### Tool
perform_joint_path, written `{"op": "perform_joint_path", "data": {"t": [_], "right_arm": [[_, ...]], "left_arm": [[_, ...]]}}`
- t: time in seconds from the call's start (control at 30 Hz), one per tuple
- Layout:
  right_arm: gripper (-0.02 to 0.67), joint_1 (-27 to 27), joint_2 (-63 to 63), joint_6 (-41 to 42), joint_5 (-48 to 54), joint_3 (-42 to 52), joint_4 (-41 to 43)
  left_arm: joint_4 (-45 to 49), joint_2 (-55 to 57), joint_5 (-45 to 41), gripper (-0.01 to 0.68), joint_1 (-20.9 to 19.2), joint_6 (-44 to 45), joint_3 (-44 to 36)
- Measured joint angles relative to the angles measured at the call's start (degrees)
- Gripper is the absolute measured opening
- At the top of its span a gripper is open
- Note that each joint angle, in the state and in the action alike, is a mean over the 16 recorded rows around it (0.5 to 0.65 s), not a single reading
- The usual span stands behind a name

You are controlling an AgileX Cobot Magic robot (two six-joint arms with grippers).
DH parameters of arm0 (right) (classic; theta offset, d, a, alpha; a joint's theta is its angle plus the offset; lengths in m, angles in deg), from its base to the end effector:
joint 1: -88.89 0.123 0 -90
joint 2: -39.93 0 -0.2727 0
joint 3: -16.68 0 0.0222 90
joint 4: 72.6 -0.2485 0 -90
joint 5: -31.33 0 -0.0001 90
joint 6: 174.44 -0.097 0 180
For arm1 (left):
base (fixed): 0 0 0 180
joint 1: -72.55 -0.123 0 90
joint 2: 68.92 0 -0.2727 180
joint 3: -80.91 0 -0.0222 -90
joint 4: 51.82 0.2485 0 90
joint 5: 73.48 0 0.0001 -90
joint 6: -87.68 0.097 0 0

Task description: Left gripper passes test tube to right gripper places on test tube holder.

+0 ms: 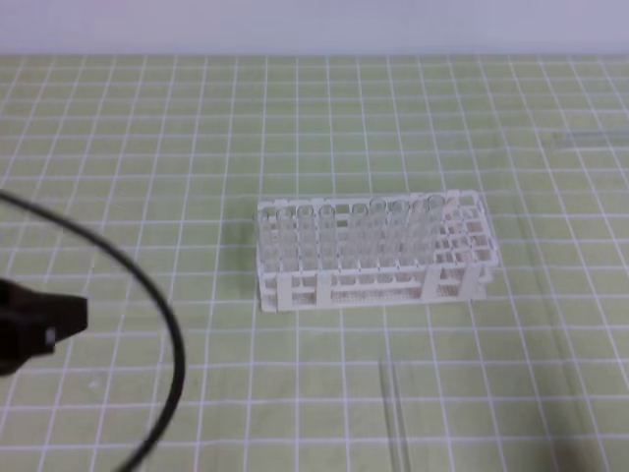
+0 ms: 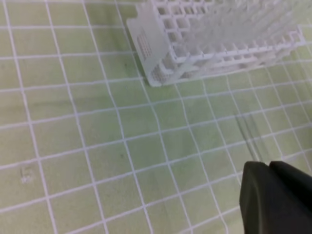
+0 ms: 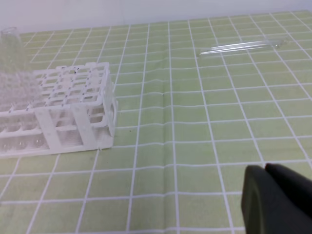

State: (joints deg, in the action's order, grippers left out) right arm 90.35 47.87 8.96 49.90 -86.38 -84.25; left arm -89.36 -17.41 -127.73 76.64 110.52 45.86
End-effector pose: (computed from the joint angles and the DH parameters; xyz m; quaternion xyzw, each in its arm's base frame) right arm 0.0695 0.0080 0.1829 0.0223 0.7826 0.0745 0.6176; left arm 0.1335 -0.0577 0.3146 0.1206 0.8883 -0.2532 0.3636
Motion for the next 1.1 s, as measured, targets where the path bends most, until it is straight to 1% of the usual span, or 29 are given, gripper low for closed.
{"op": "perform_joint_path", "data": {"t": [0.1, 0.17, 0.27, 0.5, 0.6, 0.67, 0.77, 0.83, 0.97, 1.1], "right_arm": [[-0.018, 0.00, 0.00, 0.00, 0.00, 0.00, 0.00], [-0.018, 0.00, 0.00, 0.00, 0.00, 0.00, 0.00], [-0.018, 0.00, 0.00, 0.00, 0.00, 0.00, 0.00], [-0.018, 0.00, 0.00, 0.00, 0.00, 0.00, 0.00], [-0.018, 0.00, 0.00, 0.00, 0.00, 0.00, 0.00], [-0.018, 0.00, 0.00, 0.00, 0.00, 0.00, 0.00], [-0.018, 0.00, 0.00, 0.00, 0.00, 0.00, 0.00], [-0.018, 0.00, 0.00, 0.00, 0.00, 0.00, 0.00], [-0.018, 0.00, 0.00, 0.00, 0.00, 0.00, 0.00], [-0.018, 0.00, 0.00, 0.00, 0.00, 0.00, 0.00]], "left_arm": [[4.28, 6.67, -1.94, -0.002, 4.00, -1.76, 4.19], [7.42, 10.40, -2.26, -0.002, 7.72, -4.10, 6.03], [12.87, 15.71, -1.59, -0.002, 14.95, -9.07, 8.12], [25.03, 28.83, 1.26, -0.002, 34.37, -21.56, 12.93], [27.95, 34.52, 2.10, -0.003, 40.91, -24.97, 15.62], [29.08, 38.19, 2.30, -0.002, 44.56, -26.53, 17.88], [29.59, 43.42, 1.66, -0.002, 48.36, -27.83, 21.79], [29.55, 46.68, 1.00, -0.002, 50.03, -28.62, 24.45], [29.41, 52.49, -1.00, 0.004, 52.13, -30.76, 29.54], [28.93, 56.87, -3.37, 0.051, 53.16, -33.98, 33.60]]}}
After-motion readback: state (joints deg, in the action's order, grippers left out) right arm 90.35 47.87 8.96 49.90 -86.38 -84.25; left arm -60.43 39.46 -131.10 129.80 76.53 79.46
